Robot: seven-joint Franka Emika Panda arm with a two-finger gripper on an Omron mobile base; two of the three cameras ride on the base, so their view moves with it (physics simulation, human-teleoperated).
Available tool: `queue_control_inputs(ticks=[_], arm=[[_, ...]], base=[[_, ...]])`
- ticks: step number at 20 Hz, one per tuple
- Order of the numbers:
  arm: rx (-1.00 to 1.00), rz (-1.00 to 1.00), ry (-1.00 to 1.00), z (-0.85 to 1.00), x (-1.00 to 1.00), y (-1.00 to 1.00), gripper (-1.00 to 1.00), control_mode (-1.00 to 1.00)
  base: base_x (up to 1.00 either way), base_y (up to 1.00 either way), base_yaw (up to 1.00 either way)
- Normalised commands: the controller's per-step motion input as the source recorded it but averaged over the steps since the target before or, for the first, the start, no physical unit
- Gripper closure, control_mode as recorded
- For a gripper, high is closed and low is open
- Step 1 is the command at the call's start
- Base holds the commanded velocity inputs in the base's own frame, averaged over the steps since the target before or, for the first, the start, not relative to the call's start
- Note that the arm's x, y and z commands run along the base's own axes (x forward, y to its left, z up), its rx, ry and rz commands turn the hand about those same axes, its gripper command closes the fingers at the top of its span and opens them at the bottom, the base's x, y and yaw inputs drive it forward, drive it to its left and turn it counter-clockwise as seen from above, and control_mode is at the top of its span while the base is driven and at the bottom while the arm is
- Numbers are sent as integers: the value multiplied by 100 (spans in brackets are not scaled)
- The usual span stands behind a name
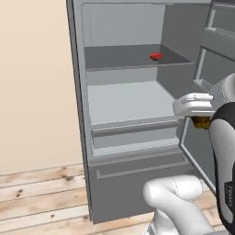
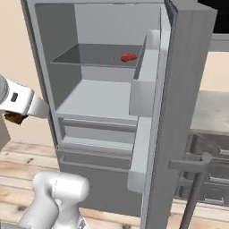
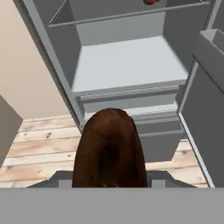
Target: Open the fridge, remove the peach, sweet potato, and steak, and place them on any counter.
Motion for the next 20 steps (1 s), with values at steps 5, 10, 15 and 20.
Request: queue_control_inputs(ticks=[5,10,15,20], arm=[[0,0,0,0,0,0,100,100],[0,0,0,0,0,0,100,100],[0,0,0,0,0,0,100,100],[0,0,0,0,0,0,100,100]], base=[[-100,-50,0],[-100,-67,0],[-100,-65,0],[-40,-100,-1]])
